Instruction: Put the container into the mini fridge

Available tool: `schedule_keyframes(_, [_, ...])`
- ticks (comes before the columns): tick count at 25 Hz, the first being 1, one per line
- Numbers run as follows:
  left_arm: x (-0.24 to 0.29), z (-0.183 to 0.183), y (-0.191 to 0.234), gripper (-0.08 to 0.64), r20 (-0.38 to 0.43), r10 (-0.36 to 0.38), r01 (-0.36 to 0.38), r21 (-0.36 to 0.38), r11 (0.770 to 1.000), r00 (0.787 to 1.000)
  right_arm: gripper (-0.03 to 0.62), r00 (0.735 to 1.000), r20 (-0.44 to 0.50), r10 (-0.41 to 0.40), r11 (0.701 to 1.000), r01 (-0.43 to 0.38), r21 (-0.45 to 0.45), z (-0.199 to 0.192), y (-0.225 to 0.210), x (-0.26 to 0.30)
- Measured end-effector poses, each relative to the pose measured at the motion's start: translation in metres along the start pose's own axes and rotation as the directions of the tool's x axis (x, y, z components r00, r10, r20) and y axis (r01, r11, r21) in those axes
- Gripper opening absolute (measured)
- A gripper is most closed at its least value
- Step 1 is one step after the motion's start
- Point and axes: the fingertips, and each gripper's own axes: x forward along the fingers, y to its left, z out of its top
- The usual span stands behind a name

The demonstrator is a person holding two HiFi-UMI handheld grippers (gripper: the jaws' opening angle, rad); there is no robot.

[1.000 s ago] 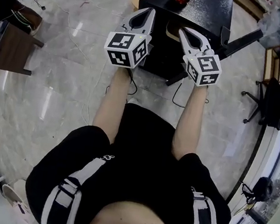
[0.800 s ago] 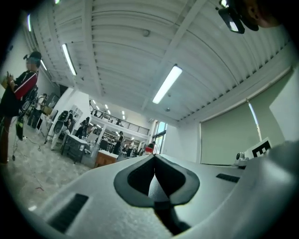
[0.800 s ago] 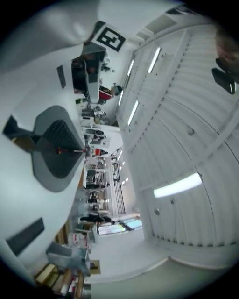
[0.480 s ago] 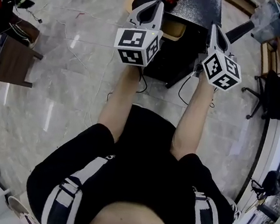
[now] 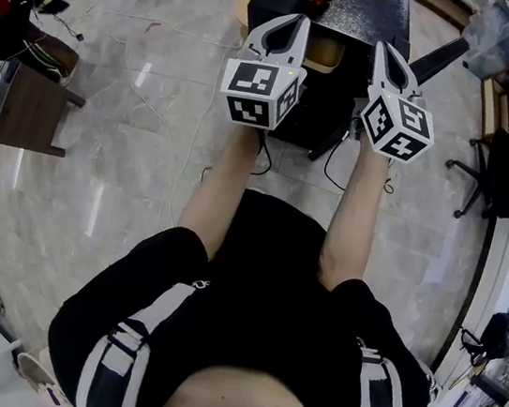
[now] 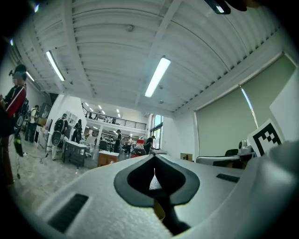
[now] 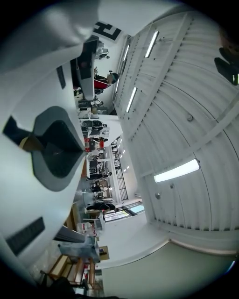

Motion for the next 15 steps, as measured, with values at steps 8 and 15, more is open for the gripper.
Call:
schedule_keyframes(8, [-0.004, 0.002, 0.009, 0.008, 0.012, 0.004, -0.004, -0.011, 1.0, 1.0, 0.012, 1.0, 0.022, 0.011, 1.0, -0.011, -0.001, 0.002, 0.002, 0.0])
schedule_keyframes(15, [-0.001, 0.006, 0.016, 0.008, 0.025, 0.027, -0.027, -0.015, 1.0, 0.999, 0.012, 0.999, 0.038, 0.025, 1.0, -0.025, -0.008, 0.009, 0.004, 0.005])
